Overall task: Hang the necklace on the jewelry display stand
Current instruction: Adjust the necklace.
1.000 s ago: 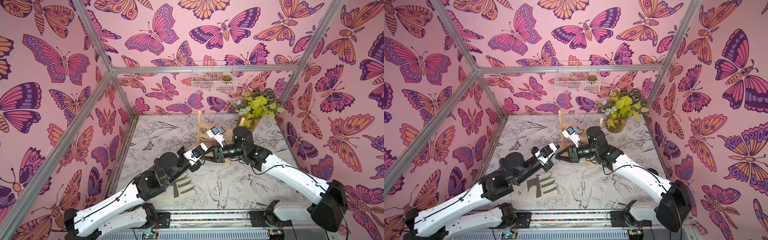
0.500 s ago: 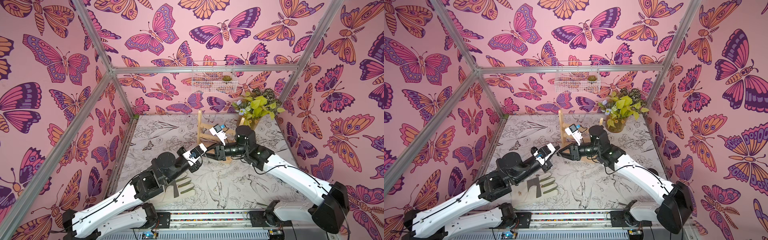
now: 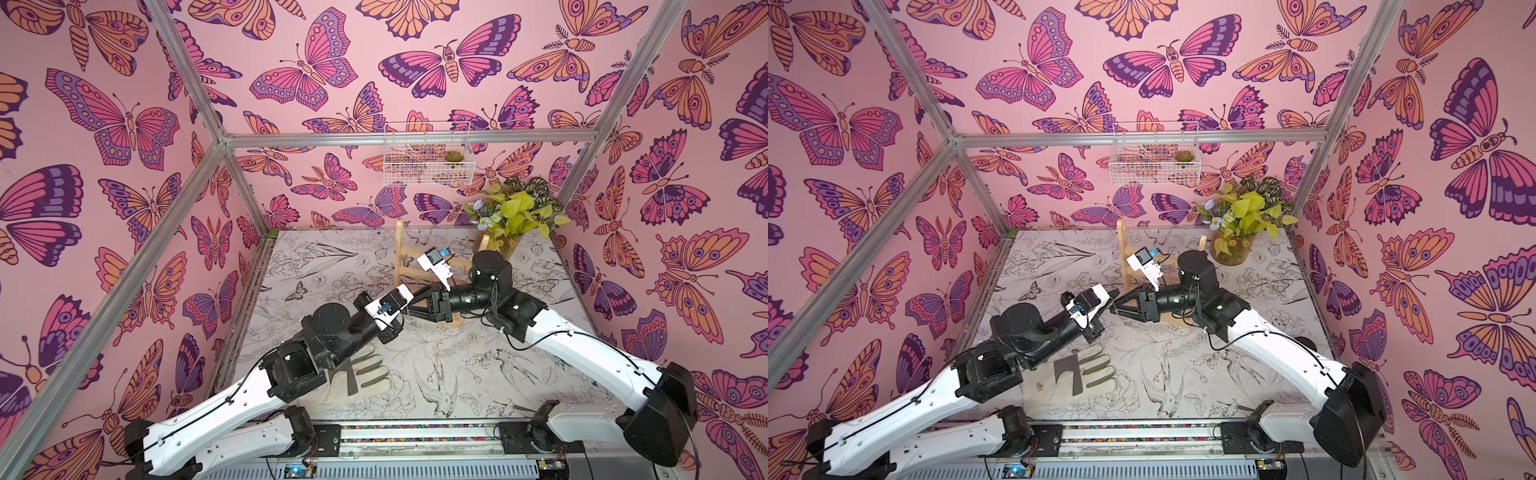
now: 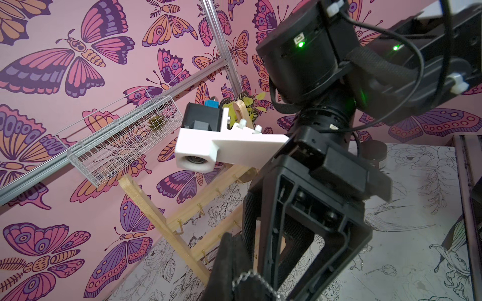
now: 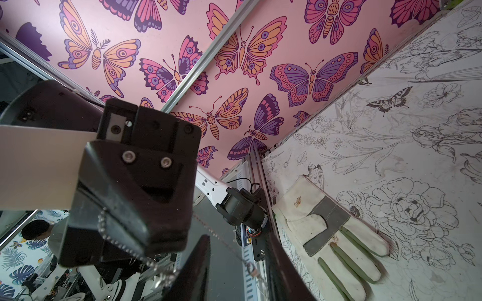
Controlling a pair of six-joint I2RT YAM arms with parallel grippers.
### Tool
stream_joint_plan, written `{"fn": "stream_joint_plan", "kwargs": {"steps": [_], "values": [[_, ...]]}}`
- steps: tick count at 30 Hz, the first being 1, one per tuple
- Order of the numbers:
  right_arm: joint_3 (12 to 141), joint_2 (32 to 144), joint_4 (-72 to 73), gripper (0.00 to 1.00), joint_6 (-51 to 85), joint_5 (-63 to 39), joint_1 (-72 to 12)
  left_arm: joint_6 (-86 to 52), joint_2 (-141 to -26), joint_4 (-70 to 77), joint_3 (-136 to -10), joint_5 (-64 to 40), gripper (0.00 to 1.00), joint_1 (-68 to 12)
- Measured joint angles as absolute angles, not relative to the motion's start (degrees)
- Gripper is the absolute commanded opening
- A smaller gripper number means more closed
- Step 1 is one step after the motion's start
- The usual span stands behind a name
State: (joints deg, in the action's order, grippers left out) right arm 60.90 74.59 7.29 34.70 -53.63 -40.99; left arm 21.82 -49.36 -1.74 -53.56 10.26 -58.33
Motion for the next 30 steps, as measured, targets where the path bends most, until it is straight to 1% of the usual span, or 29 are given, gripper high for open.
{"fn": "stream_joint_plan", "kwargs": {"steps": [5,8,13,18,22,25,27,30], "values": [[60.9,75.83,7.9,0.38,34.7,-54.02,-41.41,21.76,-49.36,-1.76,-53.74,10.24,0.0,-58.33],[60.9,76.71,8.19,0.4,34.7,-54.11,-42.17,21.58,-49.36,-1.74,-53.89,9.98,0.0,-58.33],[60.93,78.46,8.43,0.4,35.11,-53.63,-43.0,21.34,-49.39,-1.67,-54.41,8.99,0.0,-58.33],[60.93,78.54,8.38,0.29,35.18,-50.94,-43.0,20.53,-49.1,-1.61,-54.43,8.51,0.0,-58.33],[60.93,78.54,8.47,0.12,35.86,-49.28,-43.0,20.29,-48.18,-1.52,-54.43,8.54,0.0,-58.33],[60.93,78.46,8.62,0.04,36.01,-48.31,-43.0,20.25,-47.27,-1.19,-54.43,8.56,0.0,-58.33],[60.9,78.13,8.82,0.01,36.03,-47.7,-43.0,20.23,-46.92,-1.08,-54.43,8.58,0.0,-58.3],[60.9,77.03,8.84,0.0,35.94,-46.48,-43.0,20.1,-46.92,-0.8,-54.41,8.6,0.0,-58.33]]}}
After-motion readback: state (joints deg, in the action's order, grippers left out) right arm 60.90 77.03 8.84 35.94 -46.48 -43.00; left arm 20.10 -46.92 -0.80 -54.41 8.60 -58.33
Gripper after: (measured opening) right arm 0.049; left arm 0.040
